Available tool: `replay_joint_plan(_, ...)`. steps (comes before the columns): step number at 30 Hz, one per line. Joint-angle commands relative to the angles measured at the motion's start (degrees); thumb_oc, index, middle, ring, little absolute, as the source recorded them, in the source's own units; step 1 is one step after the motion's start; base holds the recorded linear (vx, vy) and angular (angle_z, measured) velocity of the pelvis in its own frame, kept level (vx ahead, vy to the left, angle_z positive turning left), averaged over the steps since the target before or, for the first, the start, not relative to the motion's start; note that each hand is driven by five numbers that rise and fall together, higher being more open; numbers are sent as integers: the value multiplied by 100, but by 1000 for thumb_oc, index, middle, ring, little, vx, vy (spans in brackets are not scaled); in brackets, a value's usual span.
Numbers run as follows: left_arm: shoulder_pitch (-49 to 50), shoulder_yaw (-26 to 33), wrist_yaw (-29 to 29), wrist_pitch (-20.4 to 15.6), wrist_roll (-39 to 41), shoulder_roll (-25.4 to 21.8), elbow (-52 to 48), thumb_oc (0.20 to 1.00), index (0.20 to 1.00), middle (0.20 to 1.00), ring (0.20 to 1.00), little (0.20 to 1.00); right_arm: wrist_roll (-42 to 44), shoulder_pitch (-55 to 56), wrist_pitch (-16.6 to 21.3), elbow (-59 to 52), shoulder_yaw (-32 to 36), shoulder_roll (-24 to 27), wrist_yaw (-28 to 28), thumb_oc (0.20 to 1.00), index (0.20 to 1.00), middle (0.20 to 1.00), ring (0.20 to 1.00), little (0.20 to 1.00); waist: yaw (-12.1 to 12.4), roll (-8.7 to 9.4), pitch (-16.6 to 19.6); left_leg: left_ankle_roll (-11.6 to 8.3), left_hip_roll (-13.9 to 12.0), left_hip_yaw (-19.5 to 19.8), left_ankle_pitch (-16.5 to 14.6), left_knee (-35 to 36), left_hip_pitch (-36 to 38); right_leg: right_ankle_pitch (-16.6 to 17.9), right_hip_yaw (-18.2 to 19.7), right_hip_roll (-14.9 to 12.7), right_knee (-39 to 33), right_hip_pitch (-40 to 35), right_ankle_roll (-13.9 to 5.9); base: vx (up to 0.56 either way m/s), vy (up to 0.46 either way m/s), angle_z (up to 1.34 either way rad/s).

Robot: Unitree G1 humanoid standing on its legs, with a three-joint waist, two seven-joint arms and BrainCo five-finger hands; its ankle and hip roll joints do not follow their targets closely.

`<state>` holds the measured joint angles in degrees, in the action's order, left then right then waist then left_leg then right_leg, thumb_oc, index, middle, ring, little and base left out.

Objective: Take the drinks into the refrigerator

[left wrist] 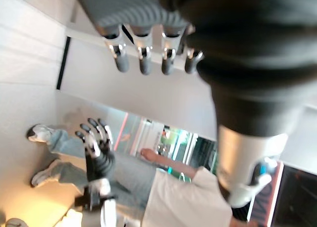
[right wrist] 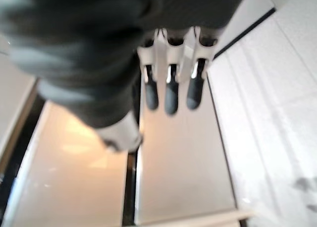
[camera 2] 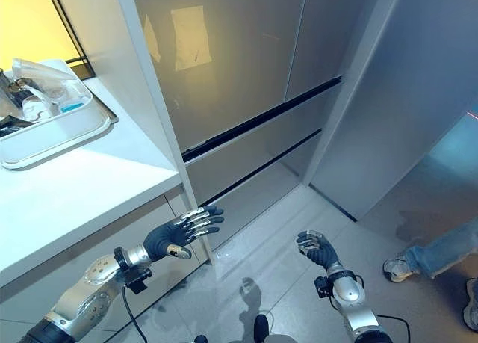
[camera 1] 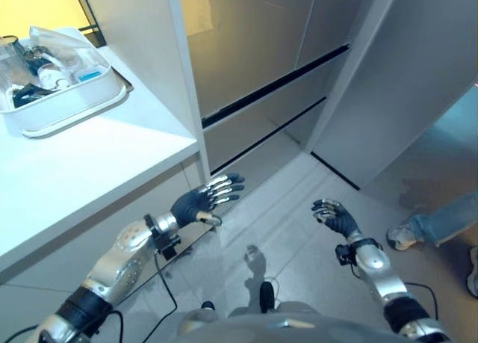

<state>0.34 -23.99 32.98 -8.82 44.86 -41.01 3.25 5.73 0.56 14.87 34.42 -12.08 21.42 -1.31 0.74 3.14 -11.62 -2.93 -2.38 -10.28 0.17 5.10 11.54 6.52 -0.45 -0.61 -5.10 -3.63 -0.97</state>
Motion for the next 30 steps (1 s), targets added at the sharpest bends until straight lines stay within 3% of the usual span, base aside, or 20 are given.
replay_joint_plan(1,-50,83,-233,-515,-697,99,199,1000,1000,1000,1000,1000,49,-231,224,-84,7,206,-53,1000,1000,1000,1000,1000,-22,24,30,205,130,224,-385,-10,-82,-329,-68,-360,809,331,-663,0,0,0)
replay_joint_plan(5,39,279,-971,-883,-2304,434,1536,1000,1000,1000,1000,1000,42,-170,107,565,-37,96,-51,1000,1000,1000,1000,1000,-25,32,42,212,139,220,-384,-10,-93,-341,-78,-356,823,346,-660,0,0,0)
replay_joint_plan(7,72,341,-1138,-937,-2670,539,1805,1000,1000,1000,1000,1000,17,-160,80,664,-62,92,-81,1000,1000,1000,1000,1000,-23,33,45,213,143,214,-388,-10,-88,-344,-75,-355,822,342,-657,-8,9,-4)
replay_joint_plan(8,104,466,-1483,-944,-3100,888,2466,1000,1000,1000,1000,1000,-28,-161,60,875,-125,75,-95,1000,1000,1000,1000,1000,-10,40,48,215,148,214,-383,-10,-91,-348,-73,-354,823,340,-648,-11,10,-5)
replay_joint_plan(12,44,555,-1809,-994,-3862,1325,3461,1000,1000,1000,1000,1000,-35,-183,8,1402,-205,11,-130,1000,1000,1000,1000,1000,2,33,51,218,148,225,-382,-10,-102,-361,-98,-351,822,337,-640,-5,1,-2)
replay_joint_plan(13,51,638,-1923,-928,-4001,1466,3810,1000,1000,1000,1000,1000,-31,-177,5,1500,-210,-15,-137,1000,1000,1000,1000,1000,4,34,56,218,147,226,-382,-10,-106,-362,-105,-353,817,333,-638,0,0,0)
replay_joint_plan(15,-95,1130,-2482,-699,-4727,1883,5476,1000,1000,1000,1000,1000,-109,-221,-76,2097,-276,-157,-123,1000,1000,1000,1000,1000,23,39,88,221,154,237,-365,-10,-123,-370,-125,-347,802,321,-617,0,0,0)
replay_joint_plan(18,-197,1348,-3000,-523,-5289,2012,6198,1000,1000,1000,1000,1000,-207,-274,-187,2593,-290,-272,-58,1000,1000,1000,1000,1000,34,38,111,221,154,255,-373,-10,-122,-385,-146,-347,792,302,-600,0,0,0)
replay_joint_plan(20,-135,1862,-3258,-280,-5071,2221,6738,1000,1000,1000,1000,1000,-293,-322,-350,3155,-291,-441,-78,1000,1000,1000,1000,1000,79,36,141,226,161,298,-384,-10,-108,-398,-179,-348,778,255,-575,2,-6,5)
replay_joint_plan(30,114,2273,-3118,-62,-4466,2620,7130,1000,1000,1000,1000,1000,249,-269,-664,3975,84,-840,-303,1000,1000,1000,1000,1000,181,-4,226,222,178,468,-362,-10,-118,-436,-398,-401,658,60,-533,10,-1,12)
